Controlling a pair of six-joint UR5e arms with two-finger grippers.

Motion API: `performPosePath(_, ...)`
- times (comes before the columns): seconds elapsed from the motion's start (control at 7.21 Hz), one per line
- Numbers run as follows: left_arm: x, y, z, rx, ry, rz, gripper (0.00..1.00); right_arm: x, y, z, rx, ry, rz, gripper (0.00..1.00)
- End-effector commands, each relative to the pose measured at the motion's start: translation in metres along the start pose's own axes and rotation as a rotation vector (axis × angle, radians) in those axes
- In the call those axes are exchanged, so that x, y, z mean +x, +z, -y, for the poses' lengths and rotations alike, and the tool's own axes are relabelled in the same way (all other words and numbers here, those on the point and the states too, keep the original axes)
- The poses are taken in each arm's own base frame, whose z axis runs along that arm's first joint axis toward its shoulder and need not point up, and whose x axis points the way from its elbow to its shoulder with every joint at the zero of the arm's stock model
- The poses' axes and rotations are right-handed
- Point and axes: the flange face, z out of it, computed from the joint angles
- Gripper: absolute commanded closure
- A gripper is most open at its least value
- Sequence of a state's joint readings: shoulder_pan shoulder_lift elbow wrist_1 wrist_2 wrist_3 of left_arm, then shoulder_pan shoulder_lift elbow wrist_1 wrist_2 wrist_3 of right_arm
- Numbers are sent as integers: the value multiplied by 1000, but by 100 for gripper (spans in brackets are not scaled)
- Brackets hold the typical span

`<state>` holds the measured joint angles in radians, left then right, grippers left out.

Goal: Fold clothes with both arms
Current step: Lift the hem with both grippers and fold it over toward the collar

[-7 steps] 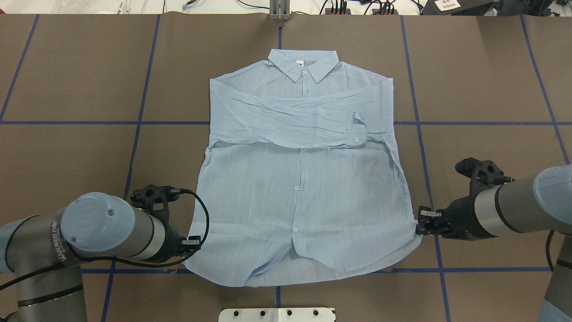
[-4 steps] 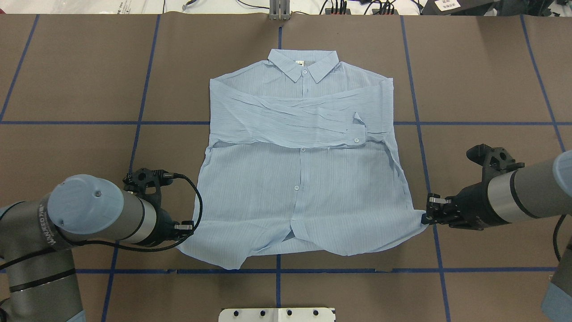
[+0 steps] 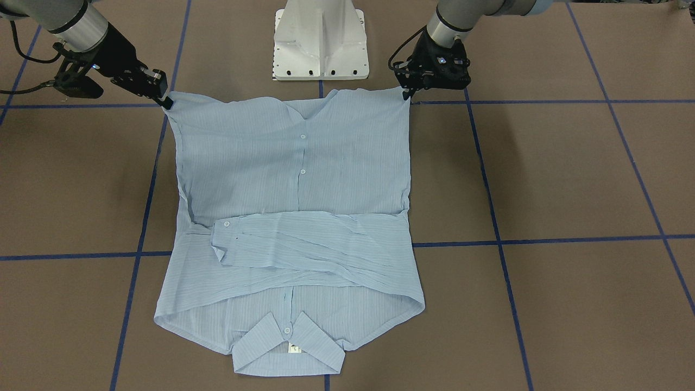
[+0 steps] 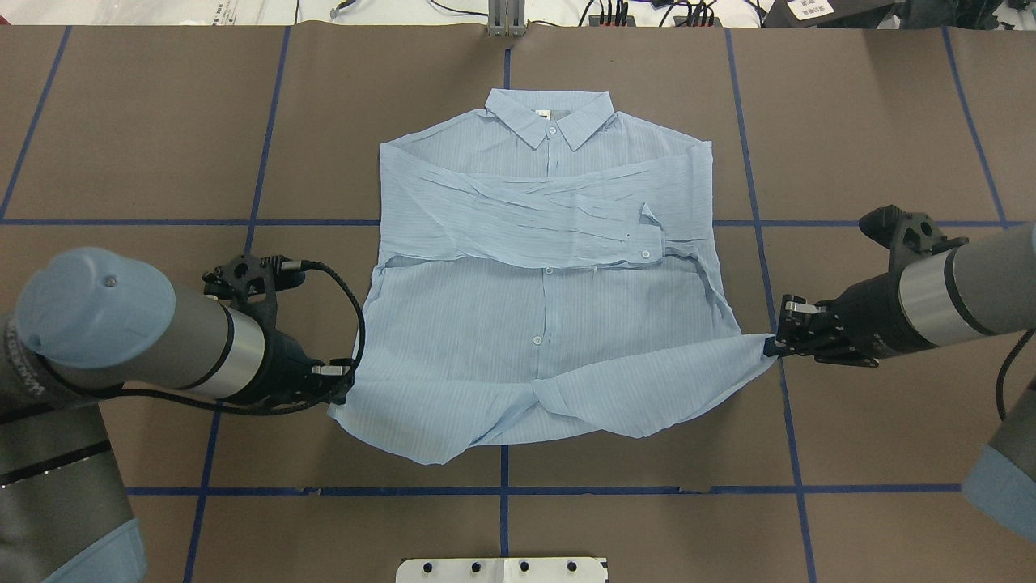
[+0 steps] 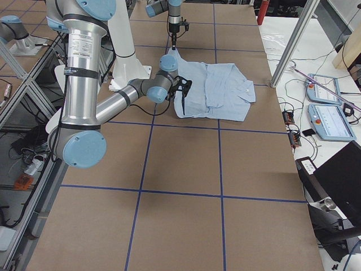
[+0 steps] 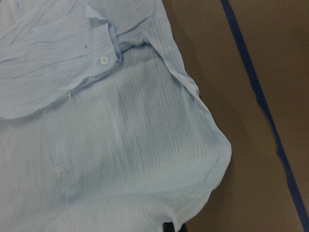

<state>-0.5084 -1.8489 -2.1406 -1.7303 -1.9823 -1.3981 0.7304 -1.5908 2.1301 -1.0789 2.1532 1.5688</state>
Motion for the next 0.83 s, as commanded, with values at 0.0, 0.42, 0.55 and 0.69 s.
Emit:
performPosePath(0.0, 13, -39, 50, 94, -35, -50, 100, -41, -1, 49, 72, 16, 51, 100)
performPosePath(0.42, 18, -27, 151, 151, -71, -6, 100, -50, -6, 143, 146, 50, 42, 100)
performPosePath(0.55, 37, -15, 185, 169, -92, -2, 100, -62, 6, 165, 153, 43, 29, 100)
performPosePath(0.69, 38, -3, 217, 192, -99, -14, 100, -67, 13, 184, 163, 58, 18, 100)
